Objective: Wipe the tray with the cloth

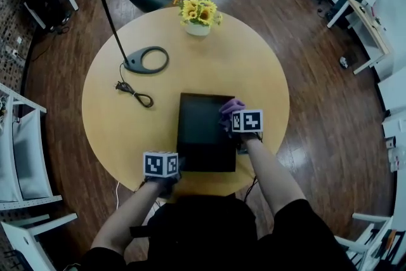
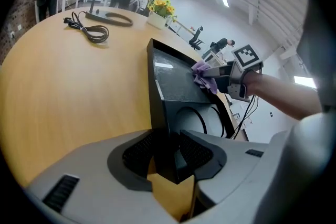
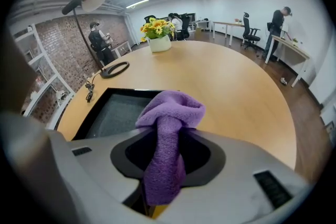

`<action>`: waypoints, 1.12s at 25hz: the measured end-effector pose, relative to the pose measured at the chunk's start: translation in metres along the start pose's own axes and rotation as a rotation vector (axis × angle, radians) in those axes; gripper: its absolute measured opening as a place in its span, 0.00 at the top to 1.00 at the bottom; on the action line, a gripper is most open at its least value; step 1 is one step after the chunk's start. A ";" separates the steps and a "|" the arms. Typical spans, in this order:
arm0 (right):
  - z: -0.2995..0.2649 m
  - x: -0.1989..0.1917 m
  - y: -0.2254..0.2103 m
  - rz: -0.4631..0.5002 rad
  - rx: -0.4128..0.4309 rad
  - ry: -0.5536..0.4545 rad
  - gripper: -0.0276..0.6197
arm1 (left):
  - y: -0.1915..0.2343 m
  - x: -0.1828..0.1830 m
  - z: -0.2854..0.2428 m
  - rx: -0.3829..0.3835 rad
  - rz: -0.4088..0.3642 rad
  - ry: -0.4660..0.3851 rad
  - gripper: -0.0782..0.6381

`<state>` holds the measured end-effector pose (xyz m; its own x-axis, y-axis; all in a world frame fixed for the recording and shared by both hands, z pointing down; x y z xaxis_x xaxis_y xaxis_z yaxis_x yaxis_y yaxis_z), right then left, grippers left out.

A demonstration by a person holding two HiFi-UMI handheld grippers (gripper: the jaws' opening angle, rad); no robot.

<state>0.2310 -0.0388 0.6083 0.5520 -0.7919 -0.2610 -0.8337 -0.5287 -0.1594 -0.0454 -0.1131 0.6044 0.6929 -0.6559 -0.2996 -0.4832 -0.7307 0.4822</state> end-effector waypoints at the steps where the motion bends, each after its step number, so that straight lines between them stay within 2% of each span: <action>1: 0.002 -0.008 0.002 -0.002 0.008 0.001 0.75 | 0.000 0.000 0.000 0.002 0.000 -0.003 0.67; 7: 0.015 -0.061 0.009 -0.004 0.059 0.002 0.75 | -0.004 -0.001 0.000 0.015 -0.005 -0.021 0.67; 19: 0.040 -0.130 0.022 -0.112 0.185 -0.087 0.75 | 0.001 -0.002 0.001 0.009 0.039 -0.058 0.67; 24: 0.047 -0.169 0.029 -0.098 0.212 -0.072 0.75 | 0.003 -0.004 0.000 0.004 0.064 -0.069 0.67; 28: 0.045 -0.176 0.031 -0.088 0.219 -0.076 0.75 | 0.003 -0.005 0.001 0.010 0.063 -0.077 0.67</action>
<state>0.1073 0.0982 0.6060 0.6271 -0.7160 -0.3067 -0.7697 -0.5090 -0.3853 -0.0506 -0.1123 0.6068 0.6183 -0.7128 -0.3312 -0.5301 -0.6893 0.4938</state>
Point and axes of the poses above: the fingertips, and each gripper's own axes: z backward along the fingers, y to its left, x out of its top, the point moved 6 cm from there along z, backward along the fingers, and after that the axes turned 12 degrees about y, right-handed, at the moved point
